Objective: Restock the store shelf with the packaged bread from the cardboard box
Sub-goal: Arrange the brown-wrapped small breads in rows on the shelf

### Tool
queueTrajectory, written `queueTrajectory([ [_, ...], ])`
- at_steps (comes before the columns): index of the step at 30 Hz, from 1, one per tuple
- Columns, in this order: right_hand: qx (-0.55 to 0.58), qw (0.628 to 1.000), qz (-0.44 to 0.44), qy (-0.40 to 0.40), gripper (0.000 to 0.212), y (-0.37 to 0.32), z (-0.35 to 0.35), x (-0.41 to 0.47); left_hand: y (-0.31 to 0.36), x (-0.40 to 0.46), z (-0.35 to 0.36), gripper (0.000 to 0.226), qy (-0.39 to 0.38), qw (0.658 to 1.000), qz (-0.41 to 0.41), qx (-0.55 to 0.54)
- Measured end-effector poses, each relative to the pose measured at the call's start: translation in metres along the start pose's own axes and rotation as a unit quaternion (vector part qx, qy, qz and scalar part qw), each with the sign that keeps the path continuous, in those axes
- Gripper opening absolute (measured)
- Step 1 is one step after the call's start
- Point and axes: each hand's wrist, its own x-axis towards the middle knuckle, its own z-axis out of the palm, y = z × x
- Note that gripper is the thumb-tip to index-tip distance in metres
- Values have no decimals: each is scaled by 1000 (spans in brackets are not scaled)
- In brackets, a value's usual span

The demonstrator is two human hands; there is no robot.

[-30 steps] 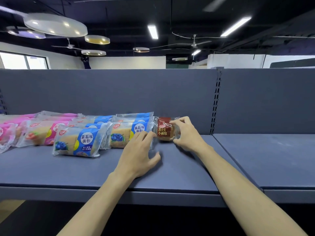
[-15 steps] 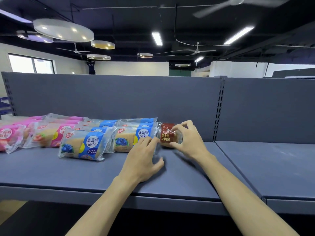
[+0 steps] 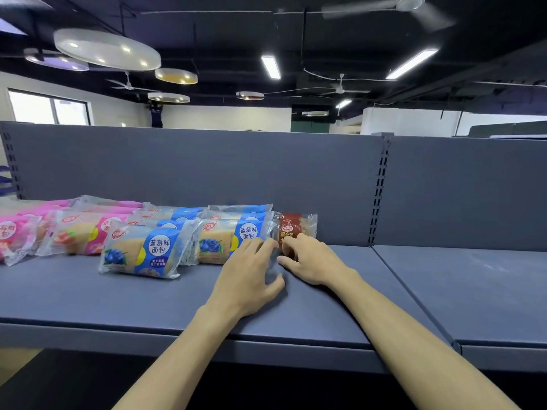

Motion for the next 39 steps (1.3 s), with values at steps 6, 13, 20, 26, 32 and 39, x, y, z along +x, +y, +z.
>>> queueTrajectory([
  [6,46,999,0,25,17,3,-7,-5,-1,-1,2,38,-2,1000,6,-4],
  [13,64,997,26,20,34,6,-47,-26,1,1,0,39,-50,999,-12,9],
  [20,-66,989,50,-126,51,-17,-90,-93,10,-3,-17,42,-93,994,-20,47],
  [26,-93,982,31,-162,55,-61,-104,-115,2,-15,-63,49,-146,985,30,85],
  [32,-122,978,-20,-167,62,-138,-95,-83,-43,-68,-133,50,-156,973,39,163],
  [39,-135,968,-143,-158,63,-266,-60,-43,-121,-154,-229,55,-171,951,-17,257],
])
